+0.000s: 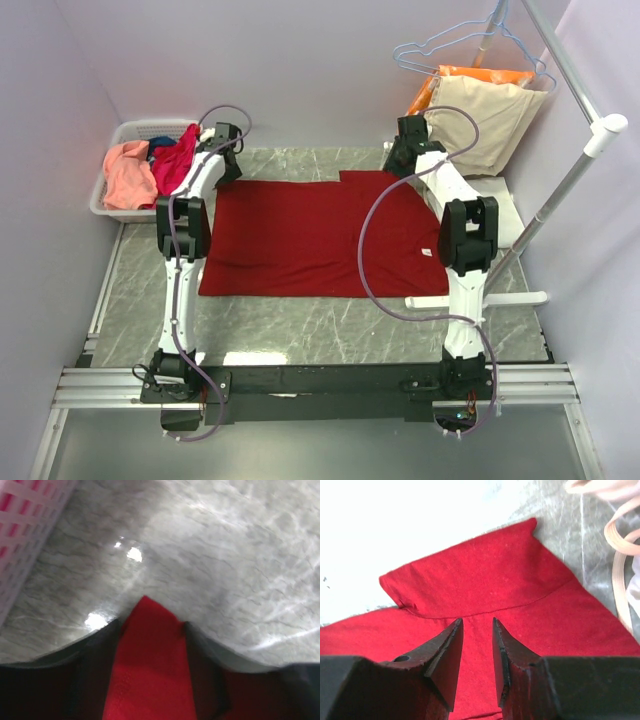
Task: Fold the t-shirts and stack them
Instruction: Fold the tshirt
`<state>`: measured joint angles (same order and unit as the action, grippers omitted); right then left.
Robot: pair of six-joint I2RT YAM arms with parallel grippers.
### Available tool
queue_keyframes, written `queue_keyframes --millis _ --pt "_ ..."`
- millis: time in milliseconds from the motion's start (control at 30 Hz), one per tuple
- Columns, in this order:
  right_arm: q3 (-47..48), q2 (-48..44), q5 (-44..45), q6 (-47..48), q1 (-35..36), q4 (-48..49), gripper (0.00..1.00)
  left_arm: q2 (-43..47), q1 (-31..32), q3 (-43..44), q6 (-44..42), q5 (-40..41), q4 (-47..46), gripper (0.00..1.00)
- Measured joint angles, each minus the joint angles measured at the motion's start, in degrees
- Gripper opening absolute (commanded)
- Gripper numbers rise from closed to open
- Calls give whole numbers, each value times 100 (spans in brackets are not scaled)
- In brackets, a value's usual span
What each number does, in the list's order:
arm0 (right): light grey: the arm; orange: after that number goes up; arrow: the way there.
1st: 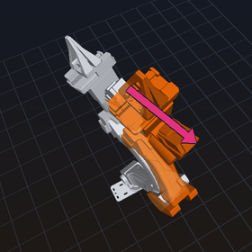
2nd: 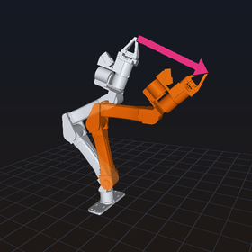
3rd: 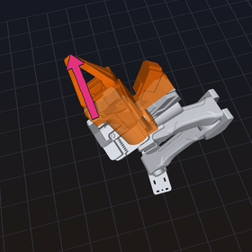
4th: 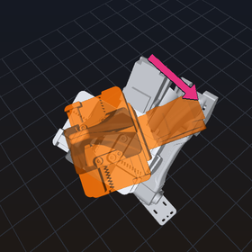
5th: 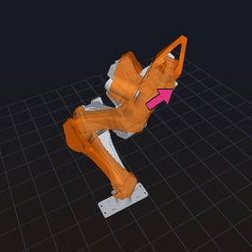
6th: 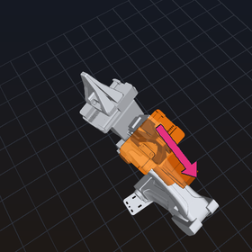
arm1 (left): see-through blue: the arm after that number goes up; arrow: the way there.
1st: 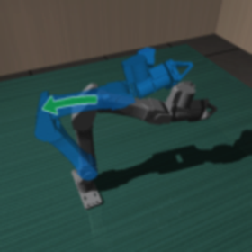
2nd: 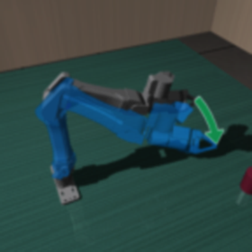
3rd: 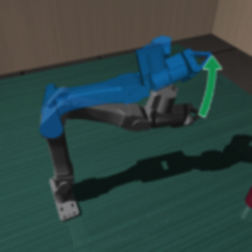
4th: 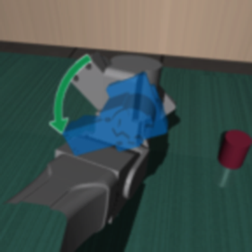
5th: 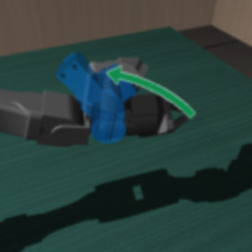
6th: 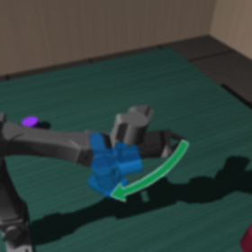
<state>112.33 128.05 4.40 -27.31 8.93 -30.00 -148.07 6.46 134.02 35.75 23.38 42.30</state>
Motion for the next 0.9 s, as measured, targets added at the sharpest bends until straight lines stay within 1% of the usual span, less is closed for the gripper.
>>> queue_keyframes --millis 33,67,100,267,367,533,700,767,833,867,900 --pt "70 26 0 4 -4 -31 37 -9 -20 17 15 -17 31 45" --pt "190 76 2 7 -9 -90 37 -13 -37 31 33 -42 48 37" --pt "317 136 4 11 -17 -136 37 -17 -50 42 26 -61 63 33" --pt "809 470 55 11 -96 -249 39 -50 -66 101 -20 -146 74 21" --pt "1023 658 116 -15 -160 -361 39 -70 -63 127 -63 -170 57 18" --pt "1598 1106 286 -48 -271 -579 41 -72 -63 133 -109 -223 48 15" --pt "1733 1285 374 -138 -378 -669 44 -70 -63 133 -149 -258 42 13" --pt "1799 1331 354 -201 -428 -706 48 -70 -63 133 -166 -275 39 12" --pt "1963 1425 282 -293 -483 -710 50 -70 -59 133 -168 -282 42 12" --pt "2063 1488 225 -326 -509 -715 55 -70 -59 131 -168 -284 42 12" --pt "2168 1558 140 -358 -538 -706 56 -70 -57 131 -166 -289 42 12"
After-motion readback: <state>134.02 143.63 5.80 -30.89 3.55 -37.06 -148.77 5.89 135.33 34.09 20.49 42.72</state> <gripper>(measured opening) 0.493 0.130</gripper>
